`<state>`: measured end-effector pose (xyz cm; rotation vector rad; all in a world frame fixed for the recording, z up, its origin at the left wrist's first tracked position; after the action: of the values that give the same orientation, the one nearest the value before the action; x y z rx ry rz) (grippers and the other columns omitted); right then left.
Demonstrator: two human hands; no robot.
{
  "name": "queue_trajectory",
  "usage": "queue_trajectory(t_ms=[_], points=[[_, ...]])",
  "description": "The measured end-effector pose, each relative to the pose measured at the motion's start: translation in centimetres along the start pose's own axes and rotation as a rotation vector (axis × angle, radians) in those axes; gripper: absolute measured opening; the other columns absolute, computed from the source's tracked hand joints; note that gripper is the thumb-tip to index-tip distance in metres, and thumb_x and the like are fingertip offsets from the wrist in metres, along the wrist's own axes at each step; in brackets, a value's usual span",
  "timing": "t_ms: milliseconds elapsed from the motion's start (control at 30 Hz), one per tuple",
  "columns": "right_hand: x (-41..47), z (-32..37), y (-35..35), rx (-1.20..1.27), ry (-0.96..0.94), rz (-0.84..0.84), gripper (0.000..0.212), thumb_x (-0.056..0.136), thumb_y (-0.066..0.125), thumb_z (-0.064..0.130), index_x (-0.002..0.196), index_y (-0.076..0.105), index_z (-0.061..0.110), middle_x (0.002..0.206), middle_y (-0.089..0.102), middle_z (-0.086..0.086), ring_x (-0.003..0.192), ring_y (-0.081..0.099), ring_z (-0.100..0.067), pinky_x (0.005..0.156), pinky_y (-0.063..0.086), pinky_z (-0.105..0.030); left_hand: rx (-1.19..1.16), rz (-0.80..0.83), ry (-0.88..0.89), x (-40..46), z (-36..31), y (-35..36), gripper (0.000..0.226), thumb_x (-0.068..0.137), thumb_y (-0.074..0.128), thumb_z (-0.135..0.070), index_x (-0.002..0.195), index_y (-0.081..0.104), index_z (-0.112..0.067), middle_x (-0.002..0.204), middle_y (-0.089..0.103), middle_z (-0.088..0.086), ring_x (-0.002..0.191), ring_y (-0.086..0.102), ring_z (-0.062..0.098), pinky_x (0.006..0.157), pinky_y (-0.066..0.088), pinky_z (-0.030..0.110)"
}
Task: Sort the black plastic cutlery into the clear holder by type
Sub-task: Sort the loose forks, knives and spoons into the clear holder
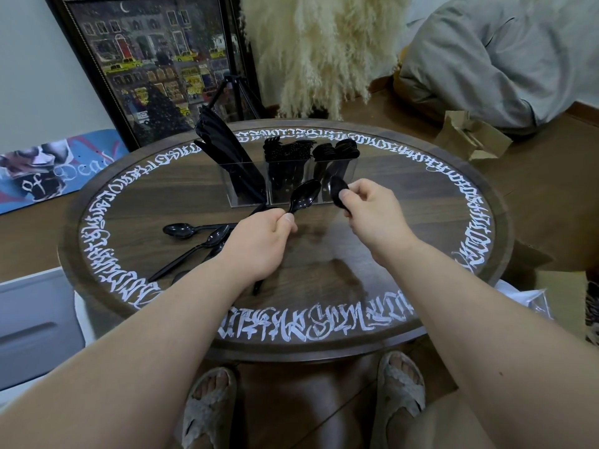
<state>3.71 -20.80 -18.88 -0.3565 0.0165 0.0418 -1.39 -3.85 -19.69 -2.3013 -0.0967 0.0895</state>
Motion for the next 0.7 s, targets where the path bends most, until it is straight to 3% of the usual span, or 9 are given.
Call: queue_trajectory(t_ms=[67, 167, 267, 367, 500, 700], points=[[-0.3, 0.2, 0.0, -0.056, -0.023, 0.005, 0.016, 0.093, 0.055, 0.013, 0.082, 0.067, 0.012, 0.069, 0.059, 0.000, 0.063, 0.049, -0.010, 0.055, 0.039, -0.013, 0.005, -0.012, -0.004, 0.1, 0.0, 0.0, 0.034, 0.102, 0.032, -0.032, 0.093, 0.063, -0.021, 0.076, 0.055, -0.005, 0.082, 0.053, 0.018, 0.076, 0.042, 0.033], [-0.5, 0.5, 0.1, -0.005, 0.004, 0.027, 0.017, 0.089, 0.057, 0.004, 0.086, 0.068, 0.016, 0.076, 0.065, -0.004, 0.066, 0.054, -0.010, 0.062, 0.044, -0.020, -0.005, -0.033, -0.013, 0.1, -0.1, 0.0, 0.036, 0.102, 0.032, -0.032, 0.088, 0.062, -0.019, 0.075, 0.056, -0.004, 0.082, 0.054, 0.019, 0.078, 0.043, 0.034], [-0.7, 0.7, 0.5, 0.189, 0.089, 0.096, 0.016, 0.088, 0.056, 0.000, 0.079, 0.058, 0.013, 0.066, 0.063, -0.003, 0.050, 0.052, -0.006, 0.050, 0.042, -0.019, -0.025, -0.022, -0.012, 0.2, -0.2, 0.3, 0.037, 0.102, 0.032, -0.031, 0.077, 0.056, -0.017, 0.069, 0.053, -0.004, 0.071, 0.049, 0.016, 0.068, 0.038, 0.032], [-1.2, 0.5, 1.3, 0.392, 0.172, 0.195, 0.018, 0.090, 0.056, -0.001, 0.077, 0.053, 0.010, 0.064, 0.062, -0.008, 0.048, 0.057, -0.009, 0.047, 0.047, -0.018, -0.093, 0.023, -0.006, 0.0, -0.4, 0.6, 0.038, 0.101, 0.033, -0.029, 0.070, 0.051, -0.015, 0.064, 0.049, -0.003, 0.064, 0.045, 0.015, 0.066, 0.035, 0.032], [-1.4, 0.4, 1.9, 0.460, 0.208, 0.249, 0.020, 0.091, 0.058, 0.001, 0.074, 0.052, 0.010, 0.061, 0.063, -0.007, 0.048, 0.060, -0.009, 0.048, 0.050, -0.019, -0.093, 0.061, 0.019, -0.2, -0.8, 0.8, 0.041, 0.102, 0.031, -0.032, 0.086, 0.056, -0.005, 0.083, 0.061, 0.008, 0.083, 0.053, 0.022, 0.081, 0.041, 0.038], [-1.1, 0.1, 1.7, 0.380, 0.117, 0.123, 0.018, 0.088, 0.063, 0.002, 0.076, 0.051, 0.009, 0.063, 0.064, -0.009, 0.046, 0.057, -0.009, 0.047, 0.047, -0.020, -0.263, 0.143, -0.011, -0.5, -1.0, 1.2, 0.047, 0.101, 0.032, -0.043, 0.069, 0.053, -0.016, 0.058, 0.052, -0.005, 0.063, 0.048, 0.016, 0.070, 0.041, 0.034]])
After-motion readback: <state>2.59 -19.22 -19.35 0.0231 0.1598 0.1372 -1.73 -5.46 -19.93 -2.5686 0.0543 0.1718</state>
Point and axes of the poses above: each hand's wrist, its own x-axis towards the middle knuckle, its own y-axis out of the palm, z = x × y, the point moved 2 cm from there along x, towards the middle knuckle
